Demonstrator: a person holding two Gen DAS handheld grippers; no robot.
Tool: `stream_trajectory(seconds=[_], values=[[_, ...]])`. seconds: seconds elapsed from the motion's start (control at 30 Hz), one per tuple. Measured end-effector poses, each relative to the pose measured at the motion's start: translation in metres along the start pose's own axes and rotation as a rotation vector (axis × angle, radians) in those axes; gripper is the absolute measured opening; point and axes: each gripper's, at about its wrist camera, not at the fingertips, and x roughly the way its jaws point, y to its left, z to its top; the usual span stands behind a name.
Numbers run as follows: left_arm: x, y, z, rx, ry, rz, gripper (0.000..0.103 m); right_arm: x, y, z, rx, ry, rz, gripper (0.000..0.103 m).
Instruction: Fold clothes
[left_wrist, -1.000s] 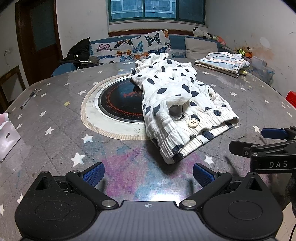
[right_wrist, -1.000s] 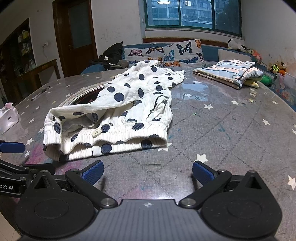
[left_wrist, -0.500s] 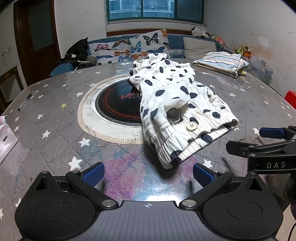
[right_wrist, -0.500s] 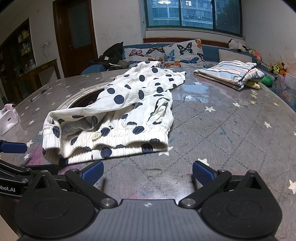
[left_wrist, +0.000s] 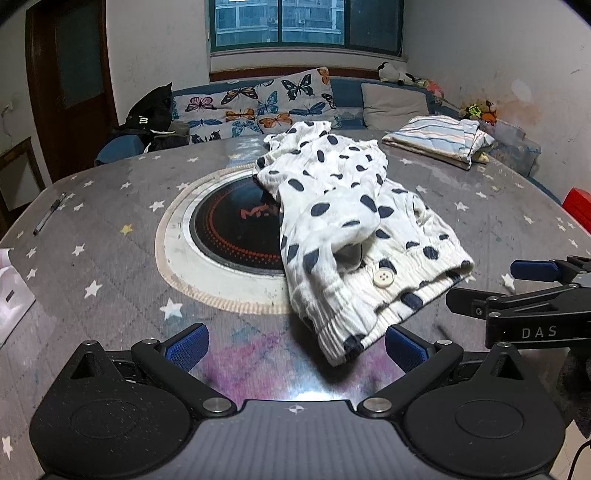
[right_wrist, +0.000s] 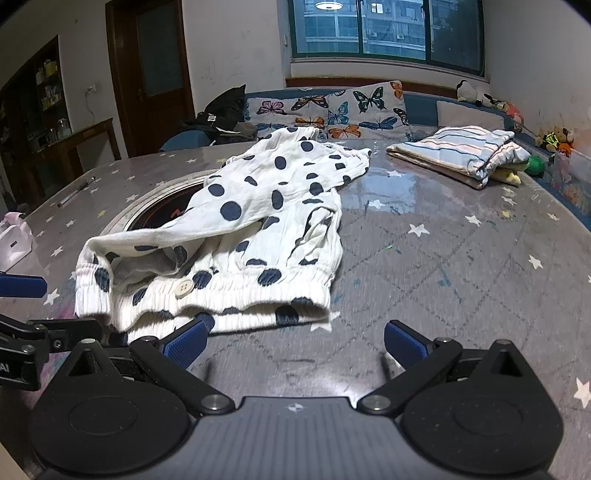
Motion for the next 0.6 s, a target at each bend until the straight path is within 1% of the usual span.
stream_trajectory(seconds=[0.2, 0.5, 0.6], values=[[0.0, 0.0, 0.011, 0.009, -0.02, -0.001, 0.103, 0.004, -0.006, 0.008, 0.011, -0.008, -0.004, 0.103], [0.005, -0.001, 0.043, 0.05, -0.089, 0.005, 0.102, 0.018, -0.014, 0.025, 0.034, -0.006, 0.002, 0.102], [0.013, -0.006, 0.049, 0.078, -0.088, 0.001, 0.102, 0.024, -0.016, 0.029, 0.044, 0.002, 0.006, 0.099]])
